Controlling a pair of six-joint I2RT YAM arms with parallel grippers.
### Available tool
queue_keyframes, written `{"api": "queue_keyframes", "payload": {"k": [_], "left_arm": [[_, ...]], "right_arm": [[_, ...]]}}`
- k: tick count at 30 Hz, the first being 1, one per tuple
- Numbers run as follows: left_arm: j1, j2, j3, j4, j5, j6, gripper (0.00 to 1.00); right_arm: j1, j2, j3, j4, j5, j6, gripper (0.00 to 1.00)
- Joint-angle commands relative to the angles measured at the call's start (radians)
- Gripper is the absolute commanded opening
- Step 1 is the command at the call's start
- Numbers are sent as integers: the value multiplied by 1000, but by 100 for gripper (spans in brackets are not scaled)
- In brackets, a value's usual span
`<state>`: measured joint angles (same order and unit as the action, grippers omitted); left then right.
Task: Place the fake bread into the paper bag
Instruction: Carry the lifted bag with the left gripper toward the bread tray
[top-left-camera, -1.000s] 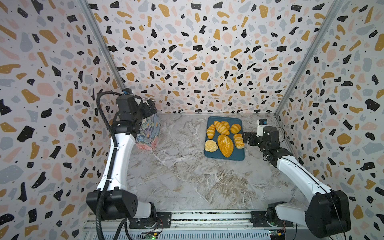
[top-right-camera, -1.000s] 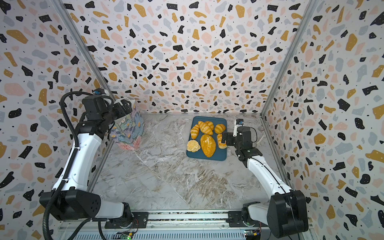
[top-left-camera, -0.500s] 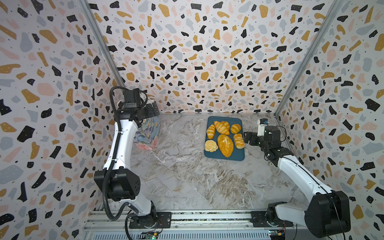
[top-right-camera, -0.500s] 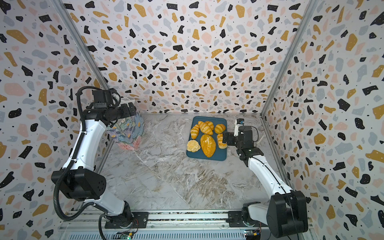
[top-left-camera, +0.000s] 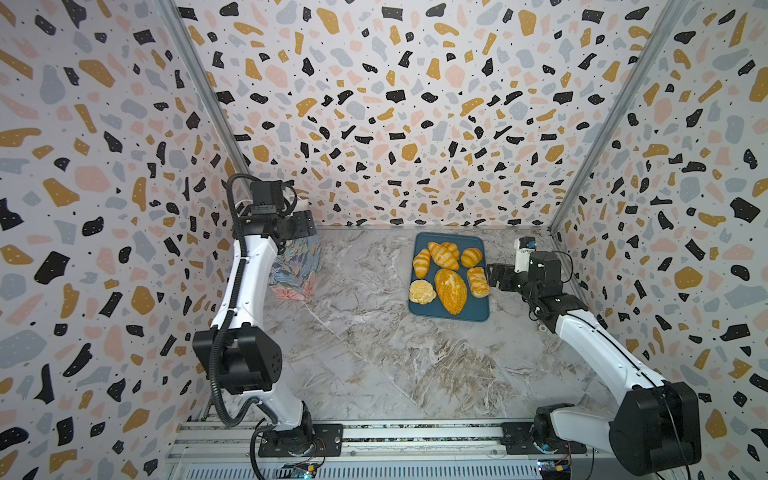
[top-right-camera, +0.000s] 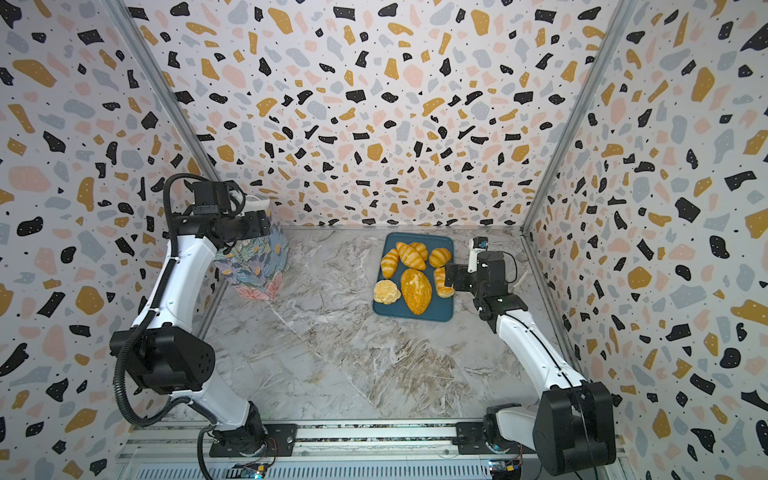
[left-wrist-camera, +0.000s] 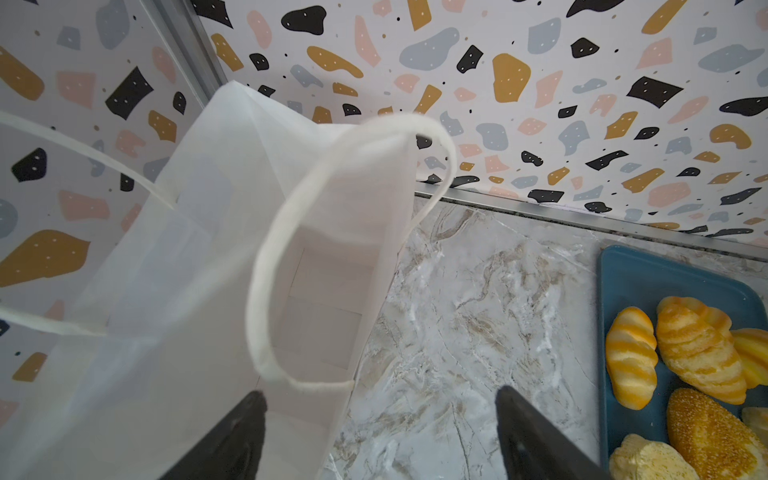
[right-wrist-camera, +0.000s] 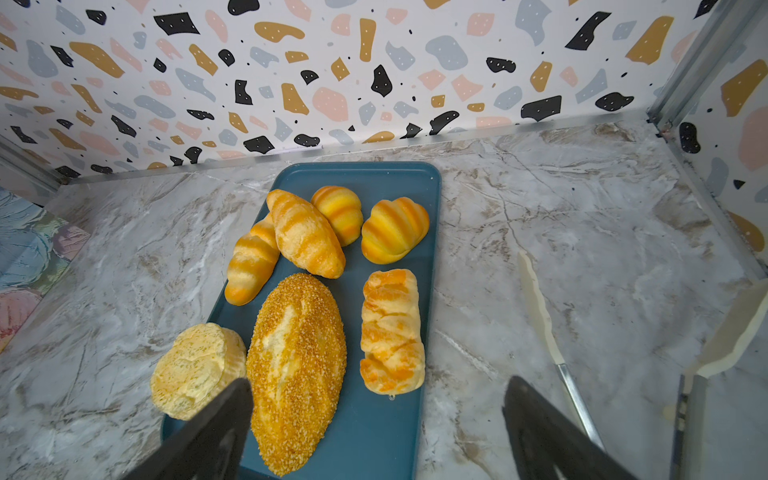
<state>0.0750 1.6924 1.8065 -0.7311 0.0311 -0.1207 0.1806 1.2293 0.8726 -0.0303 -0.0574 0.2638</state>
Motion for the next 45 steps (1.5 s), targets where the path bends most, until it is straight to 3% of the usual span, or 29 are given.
{"api": "queue_keyframes", "payload": {"k": [1,12,19,34,45], "left_arm": [[-17,10,-6,25,-20,31,82],[-41,52,4,2,-72,28,55],[-44,43,-2,14,-95,32,45],[-44,43,-9,21,-100,36,1],[-56,-11,-47,52,-5,2,0]], "right_arm": [[-4,-32,-6,0,0,-1,96],[-10,-72,-22,-20,18,-5,96],[-10,-71,-23,-21,16,-3,96],[-18,-77,-24,-26,17,-8,96],[-25,-88,-36,-26,19,-11,96]]}}
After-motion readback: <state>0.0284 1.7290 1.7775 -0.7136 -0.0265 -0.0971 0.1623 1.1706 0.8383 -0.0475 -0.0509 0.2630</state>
